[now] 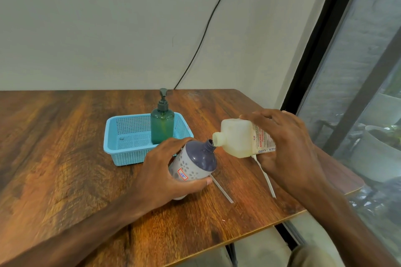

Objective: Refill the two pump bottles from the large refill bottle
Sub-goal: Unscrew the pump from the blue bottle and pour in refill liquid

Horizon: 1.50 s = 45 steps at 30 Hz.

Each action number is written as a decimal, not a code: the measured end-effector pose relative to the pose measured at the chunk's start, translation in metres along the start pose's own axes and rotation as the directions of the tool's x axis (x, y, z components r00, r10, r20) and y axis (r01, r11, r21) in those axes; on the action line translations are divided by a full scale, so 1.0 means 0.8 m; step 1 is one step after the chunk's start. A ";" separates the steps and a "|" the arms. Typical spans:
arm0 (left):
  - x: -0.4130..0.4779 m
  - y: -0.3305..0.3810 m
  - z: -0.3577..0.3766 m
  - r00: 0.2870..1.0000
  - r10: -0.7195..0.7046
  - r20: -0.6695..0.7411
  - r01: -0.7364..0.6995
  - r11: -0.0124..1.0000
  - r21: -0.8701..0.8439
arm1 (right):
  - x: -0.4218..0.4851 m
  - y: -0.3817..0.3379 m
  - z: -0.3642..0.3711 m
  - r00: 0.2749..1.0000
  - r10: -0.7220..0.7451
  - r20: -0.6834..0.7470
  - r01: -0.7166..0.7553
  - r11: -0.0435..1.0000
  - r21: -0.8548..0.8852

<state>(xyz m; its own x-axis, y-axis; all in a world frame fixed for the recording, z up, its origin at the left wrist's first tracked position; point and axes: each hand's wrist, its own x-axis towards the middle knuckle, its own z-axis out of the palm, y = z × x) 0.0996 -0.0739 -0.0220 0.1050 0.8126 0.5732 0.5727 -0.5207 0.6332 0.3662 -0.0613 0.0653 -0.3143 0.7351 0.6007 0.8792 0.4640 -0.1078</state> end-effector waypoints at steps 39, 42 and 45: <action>0.001 0.001 0.001 1.000 0.007 -0.005 -0.007 1.000 0.013 | 0.006 0.000 -0.005 1.000 -0.001 0.030 0.002 0.999 -0.040; 0.001 0.002 0.000 1.000 0.005 -0.001 -0.005 1.000 0.005 | 0.006 0.001 -0.005 0.999 -0.004 0.032 0.005 0.999 -0.038; 0.001 0.003 0.000 1.000 0.017 -0.007 -0.017 1.000 -0.003 | 0.007 0.000 -0.006 0.999 0.003 0.036 -0.001 0.999 -0.043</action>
<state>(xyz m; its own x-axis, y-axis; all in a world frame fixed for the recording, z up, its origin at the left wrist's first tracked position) 0.1012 -0.0743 -0.0203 0.1095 0.8018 0.5874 0.5680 -0.5355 0.6250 0.3663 -0.0595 0.0721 -0.3246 0.7537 0.5715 0.8943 0.4413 -0.0740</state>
